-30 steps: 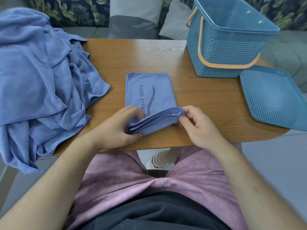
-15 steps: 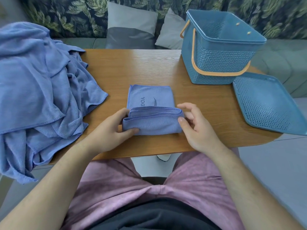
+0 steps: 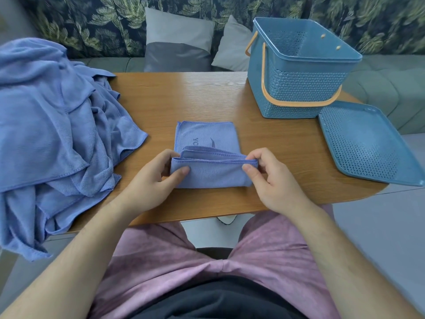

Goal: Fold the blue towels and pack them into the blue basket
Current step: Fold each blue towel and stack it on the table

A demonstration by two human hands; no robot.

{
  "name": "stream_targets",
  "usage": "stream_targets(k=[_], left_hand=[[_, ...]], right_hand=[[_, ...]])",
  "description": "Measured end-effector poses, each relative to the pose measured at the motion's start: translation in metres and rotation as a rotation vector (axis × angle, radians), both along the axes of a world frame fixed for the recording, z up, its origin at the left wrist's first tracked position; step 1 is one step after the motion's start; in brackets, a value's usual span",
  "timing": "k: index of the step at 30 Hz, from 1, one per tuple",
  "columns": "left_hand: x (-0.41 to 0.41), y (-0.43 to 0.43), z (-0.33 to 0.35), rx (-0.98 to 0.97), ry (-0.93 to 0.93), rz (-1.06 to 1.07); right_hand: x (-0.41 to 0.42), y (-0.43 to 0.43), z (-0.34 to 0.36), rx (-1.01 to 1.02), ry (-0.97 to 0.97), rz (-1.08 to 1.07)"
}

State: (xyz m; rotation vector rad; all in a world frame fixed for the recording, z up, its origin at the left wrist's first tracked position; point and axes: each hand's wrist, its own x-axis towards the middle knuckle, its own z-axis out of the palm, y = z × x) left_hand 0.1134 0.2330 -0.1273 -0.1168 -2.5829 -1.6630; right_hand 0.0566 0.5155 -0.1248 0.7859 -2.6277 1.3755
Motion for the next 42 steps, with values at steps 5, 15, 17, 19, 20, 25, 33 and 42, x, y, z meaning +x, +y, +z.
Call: stream_targets(k=[5,15,17,19,20,25,33,42], left_hand=[[0.003,0.008,0.011,0.154,0.042,0.053],[-0.009,0.023,0.005,0.181,0.007,0.346],[-0.013,0.025,0.001,0.205,-0.011,0.406],[-0.014,0.026,0.001,0.236,-0.010,0.412],[-0.013,0.026,0.002,0.278,-0.002,0.375],[-0.015,0.021,0.000,0.264,0.040,0.233],[-0.026,0.017,-0.026,-0.527,0.148,0.411],[-0.020,0.030,-0.045,-0.890,0.174,0.120]], right_hand=[[0.003,-0.003,0.009,-0.125,-0.064,0.036],[0.001,-0.010,0.005,-0.374,-0.510,-0.007],[0.001,-0.013,0.004,-0.393,-0.483,-0.047],[0.002,-0.020,0.007,-0.381,-0.384,-0.115],[0.002,-0.023,0.007,-0.353,-0.342,-0.137],[-0.010,-0.033,0.002,-0.240,-0.262,-0.203],[-0.019,-0.043,-0.018,0.499,0.081,-0.278],[-0.008,-0.047,-0.038,0.664,0.088,-0.072]])
